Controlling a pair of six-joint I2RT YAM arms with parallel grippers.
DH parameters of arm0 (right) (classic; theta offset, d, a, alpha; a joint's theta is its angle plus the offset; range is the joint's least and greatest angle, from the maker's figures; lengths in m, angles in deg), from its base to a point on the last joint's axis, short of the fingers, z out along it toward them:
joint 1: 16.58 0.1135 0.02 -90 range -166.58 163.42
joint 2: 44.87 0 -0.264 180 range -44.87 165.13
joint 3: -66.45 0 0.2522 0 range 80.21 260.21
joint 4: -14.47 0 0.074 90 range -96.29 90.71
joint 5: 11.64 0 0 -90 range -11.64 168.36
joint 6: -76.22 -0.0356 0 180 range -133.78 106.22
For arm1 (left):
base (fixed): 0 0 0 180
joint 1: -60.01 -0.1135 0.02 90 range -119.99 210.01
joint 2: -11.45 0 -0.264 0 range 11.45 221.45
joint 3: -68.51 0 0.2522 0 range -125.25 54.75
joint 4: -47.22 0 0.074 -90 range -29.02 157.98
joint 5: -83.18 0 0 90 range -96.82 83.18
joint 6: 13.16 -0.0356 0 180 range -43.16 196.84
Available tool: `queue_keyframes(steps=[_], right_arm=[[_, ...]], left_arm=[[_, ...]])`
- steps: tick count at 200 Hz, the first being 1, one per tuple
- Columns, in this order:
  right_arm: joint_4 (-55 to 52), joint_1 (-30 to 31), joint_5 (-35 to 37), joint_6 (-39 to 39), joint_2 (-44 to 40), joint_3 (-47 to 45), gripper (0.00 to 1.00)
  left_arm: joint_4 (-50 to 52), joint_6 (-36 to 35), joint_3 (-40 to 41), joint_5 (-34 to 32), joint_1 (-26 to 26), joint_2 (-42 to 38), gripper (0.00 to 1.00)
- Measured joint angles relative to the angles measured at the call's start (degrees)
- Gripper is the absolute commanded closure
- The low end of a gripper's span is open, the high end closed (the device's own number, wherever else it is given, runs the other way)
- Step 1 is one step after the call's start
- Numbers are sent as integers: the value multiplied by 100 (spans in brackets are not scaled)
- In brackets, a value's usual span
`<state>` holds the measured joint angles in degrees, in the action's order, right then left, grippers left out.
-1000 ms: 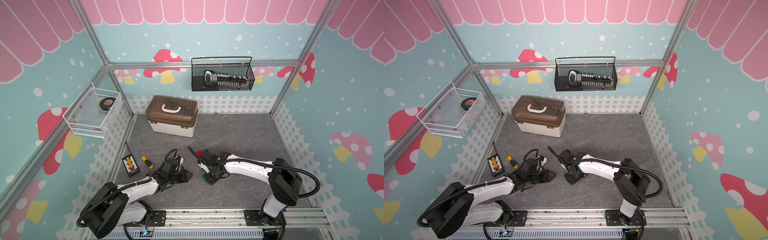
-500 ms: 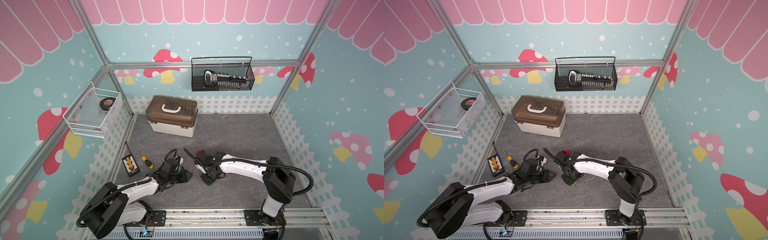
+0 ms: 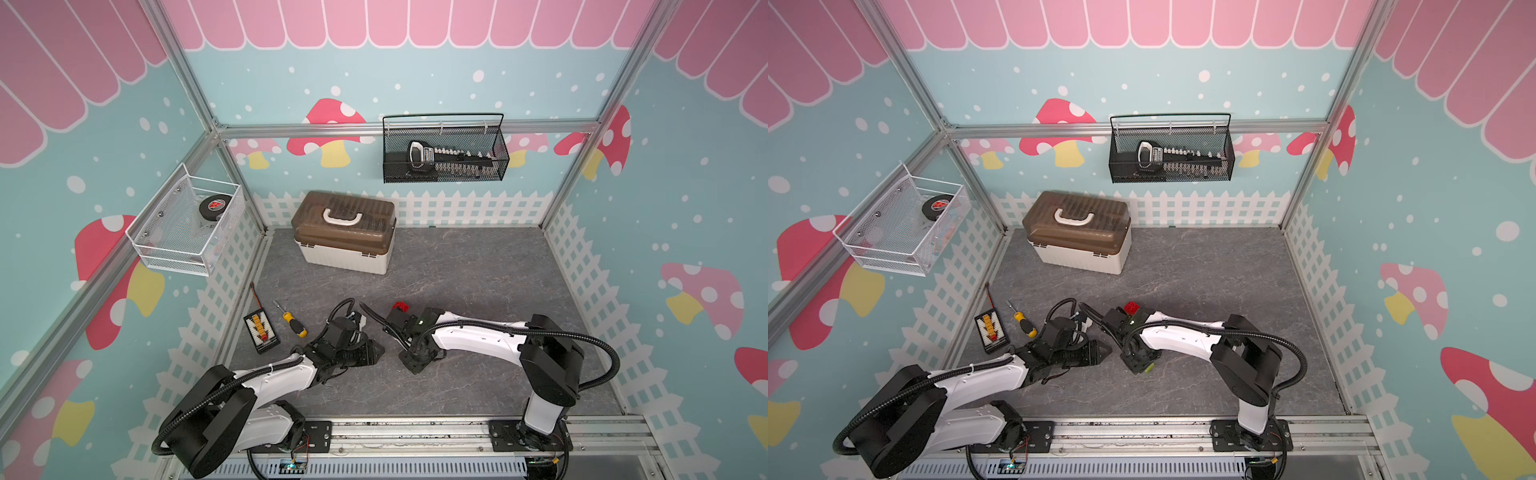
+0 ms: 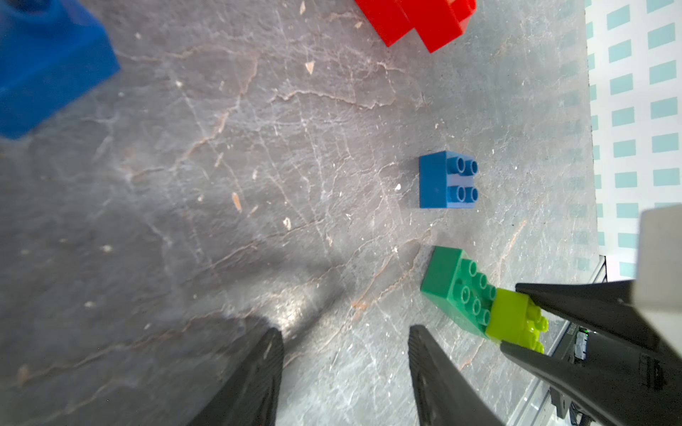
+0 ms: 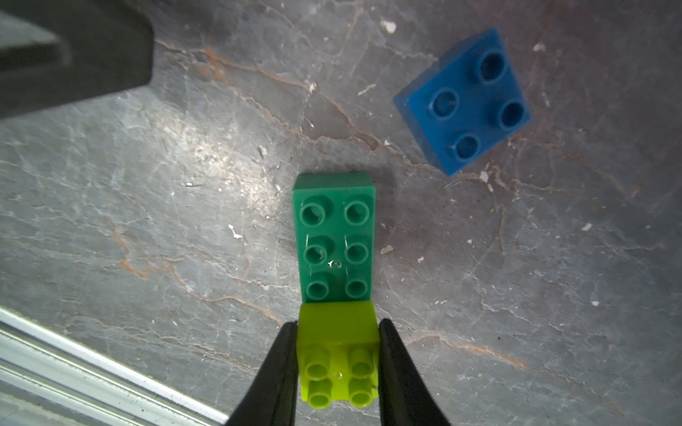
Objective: Assemble the letter y with lego
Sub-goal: Assemble the lego brick with the lego brick.
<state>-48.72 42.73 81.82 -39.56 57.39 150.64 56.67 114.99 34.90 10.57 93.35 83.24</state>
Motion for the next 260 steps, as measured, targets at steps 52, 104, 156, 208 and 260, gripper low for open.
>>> queue_keyframes(steps=[52,104,156,208,260], right_arm=[[260,0,-15,-184,-153,-256,85],[275,-7,-24,-149,-153,-258,84],[-55,-256,166,328,-153,-199,76],[-293,-461,251,710,-153,-17,55],[-308,-588,262,780,-205,151,53]], left_arm=[[-2,0,0,-26,0,0,43],[-33,0,17,-44,0,0,43],[-46,0,24,-74,0,-13,43],[-35,2,24,-131,0,-28,43],[22,0,24,-155,0,-63,43]])
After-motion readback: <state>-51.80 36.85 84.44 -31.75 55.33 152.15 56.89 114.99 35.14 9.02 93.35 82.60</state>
